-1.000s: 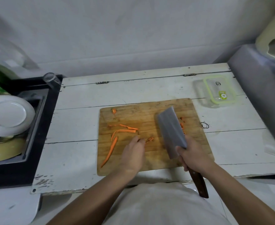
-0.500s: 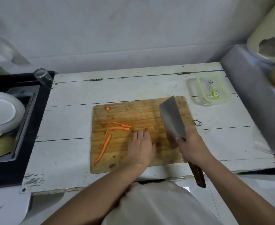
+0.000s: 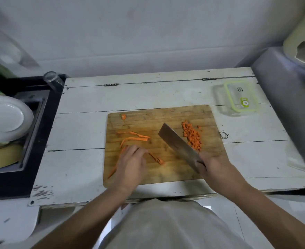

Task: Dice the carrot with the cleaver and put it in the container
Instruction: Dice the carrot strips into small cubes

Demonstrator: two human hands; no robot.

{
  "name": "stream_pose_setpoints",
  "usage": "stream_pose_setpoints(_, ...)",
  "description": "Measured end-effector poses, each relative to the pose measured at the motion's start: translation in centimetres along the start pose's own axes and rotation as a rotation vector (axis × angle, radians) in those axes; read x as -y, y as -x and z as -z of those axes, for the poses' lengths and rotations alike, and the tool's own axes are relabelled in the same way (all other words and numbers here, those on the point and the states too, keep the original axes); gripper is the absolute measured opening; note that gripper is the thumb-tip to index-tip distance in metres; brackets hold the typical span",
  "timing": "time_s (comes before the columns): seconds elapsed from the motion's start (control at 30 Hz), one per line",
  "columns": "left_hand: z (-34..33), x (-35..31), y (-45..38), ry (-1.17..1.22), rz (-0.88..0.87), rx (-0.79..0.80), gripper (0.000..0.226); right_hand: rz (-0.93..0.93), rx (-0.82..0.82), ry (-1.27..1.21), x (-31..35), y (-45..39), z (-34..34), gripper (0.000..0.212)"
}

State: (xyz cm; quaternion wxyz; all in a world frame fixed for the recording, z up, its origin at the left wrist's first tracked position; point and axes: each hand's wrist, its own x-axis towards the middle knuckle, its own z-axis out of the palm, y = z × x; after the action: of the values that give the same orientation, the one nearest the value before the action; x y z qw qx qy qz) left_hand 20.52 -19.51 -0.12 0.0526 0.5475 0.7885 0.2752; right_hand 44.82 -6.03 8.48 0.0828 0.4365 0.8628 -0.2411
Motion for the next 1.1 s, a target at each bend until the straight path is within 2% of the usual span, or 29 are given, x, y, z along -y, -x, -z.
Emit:
stream_pose_setpoints(0.03, -0.2, -0.3, 1.3, 0.039, 0.072, -0.038, 0.027, 0.003, -0.001, 0.014, 0.5, 0.2, -0.2, 0.019)
stream_pose_setpoints(0.1, -0.7, -0.2, 3.6, 0.092, 0.098, -0.015, 0.021, 0.009, 0.003, 0.04, 1.7, 0.4, -0.9, 0.016)
stream_pose_setpoints(0.23, -1.6, -0.2, 4.9, 0.012, -0.107, 0.141, 0.032, 0.09, 0.006, 0.221, 3.8, 0.8, -3.3, 0.007)
stream_pose_setpoints(0.33, -2.6, -0.7, 4.9, -0.112, -0.253, 0.175, 0.048, 0.144, 0.032, 0.335, 4.6, 1.1, -4.2, 0.023)
stream_pose_setpoints(0.4, -3.2, -0.6, 4.7, -0.168, -0.289, 0.164, 0.051, 0.179, 0.038, 0.375, 5.0, 1.3, -4.0, 0.023)
stream_pose_setpoints(0.7, -3.9, -0.6, 4.7, -0.224, -0.297, 0.098, 0.049, 0.129, 0.172, 0.331, 4.7, 2.0, -3.9, 0.014)
stream_pose_setpoints(1.0, -4.0, -0.7, 4.8, -0.214, -0.273, 0.085, 0.043, 0.07, 0.161, 0.341, 3.3, 3.7, -3.2, 0.008)
stream_pose_setpoints(1.03, -4.1, -0.7, 4.8, -0.208, -0.276, 0.073, 0.043, 0.076, 0.17, 0.363, 3.3, 3.8, -3.0, 0.009)
stream_pose_setpoints(1.1, -4.1, -0.6, 4.8, -0.202, -0.285, 0.062, 0.043, 0.113, 0.165, 0.395, 3.5, 3.4, -2.8, 0.025)
